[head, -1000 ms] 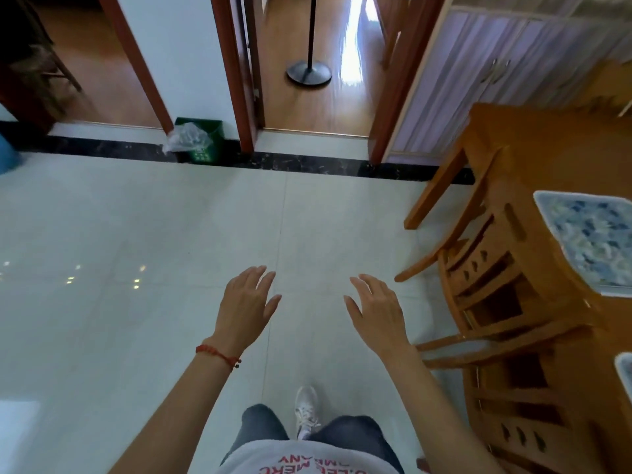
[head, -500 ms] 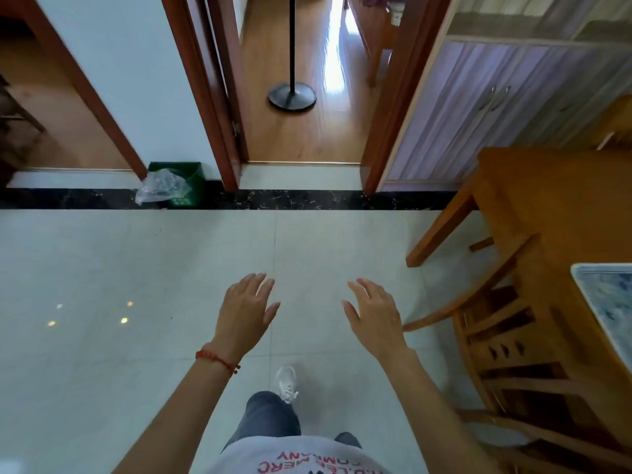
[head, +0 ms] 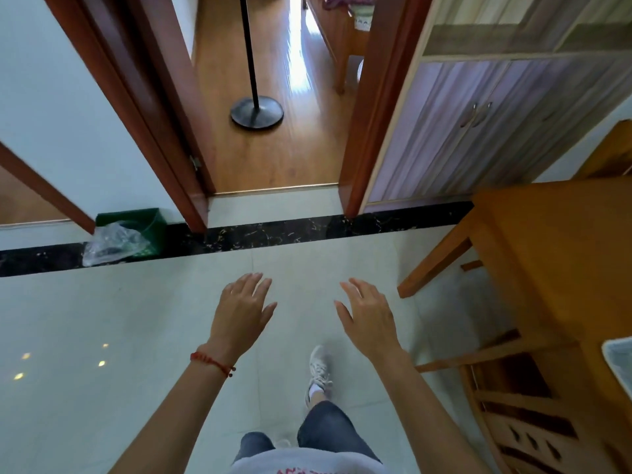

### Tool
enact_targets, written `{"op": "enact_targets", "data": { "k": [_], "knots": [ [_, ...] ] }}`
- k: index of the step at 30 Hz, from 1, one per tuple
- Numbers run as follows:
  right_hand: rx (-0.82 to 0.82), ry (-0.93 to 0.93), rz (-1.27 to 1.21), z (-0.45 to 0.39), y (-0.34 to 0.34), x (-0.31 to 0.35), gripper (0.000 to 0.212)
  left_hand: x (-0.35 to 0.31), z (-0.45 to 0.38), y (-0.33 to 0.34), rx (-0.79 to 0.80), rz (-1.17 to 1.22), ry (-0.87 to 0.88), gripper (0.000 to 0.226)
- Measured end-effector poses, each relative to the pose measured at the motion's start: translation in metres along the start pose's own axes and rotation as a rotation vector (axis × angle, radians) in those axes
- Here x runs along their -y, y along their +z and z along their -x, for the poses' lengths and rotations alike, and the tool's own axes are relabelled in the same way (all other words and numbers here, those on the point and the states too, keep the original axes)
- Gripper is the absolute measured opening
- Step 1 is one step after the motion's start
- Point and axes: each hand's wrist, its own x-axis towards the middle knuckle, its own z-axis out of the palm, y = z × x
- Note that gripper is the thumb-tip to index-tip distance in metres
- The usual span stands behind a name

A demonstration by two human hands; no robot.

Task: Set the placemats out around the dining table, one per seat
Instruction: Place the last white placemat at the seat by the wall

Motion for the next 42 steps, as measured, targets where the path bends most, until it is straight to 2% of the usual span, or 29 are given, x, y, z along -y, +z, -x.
{"op": "enact_targets", "data": {
  "k": [3, 7, 12, 20, 32, 42],
  "knots": [
    [0.015, 0.012, 0.022, -0.050, 0.007, -0.028, 0.060, -0.001, -0.057, 0.012, 0.015, 0.006, 0.001, 0.049],
    [0.017, 0.038, 0.032, -0.113, 0.006, -0.065, 0.063, -0.006, -0.132, 0.017, 0.028, 0.015, 0.015, 0.049],
    [0.024, 0.079, 0.058, -0.175, 0.002, -0.100, 0.049, -0.010, -0.210, 0.020, 0.020, 0.015, 0.041, 0.049],
    [-0.038, 0.160, 0.086, -0.256, 0.009, -0.147, 0.045, -0.011, -0.336, 0.038, 0.026, 0.010, 0.174, 0.049],
    [-0.084, 0.496, 0.127, -0.372, 0.014, -0.209, 0.044, -0.021, -0.529, 0.059, 0.080, 0.029, 0.499, 0.046],
    [-0.136, 0.814, 0.123, -0.389, -0.015, -0.268, 0.048, -0.102, -0.630, 0.078, 0.098, 0.161, 0.788, 0.038]
  ]
}}
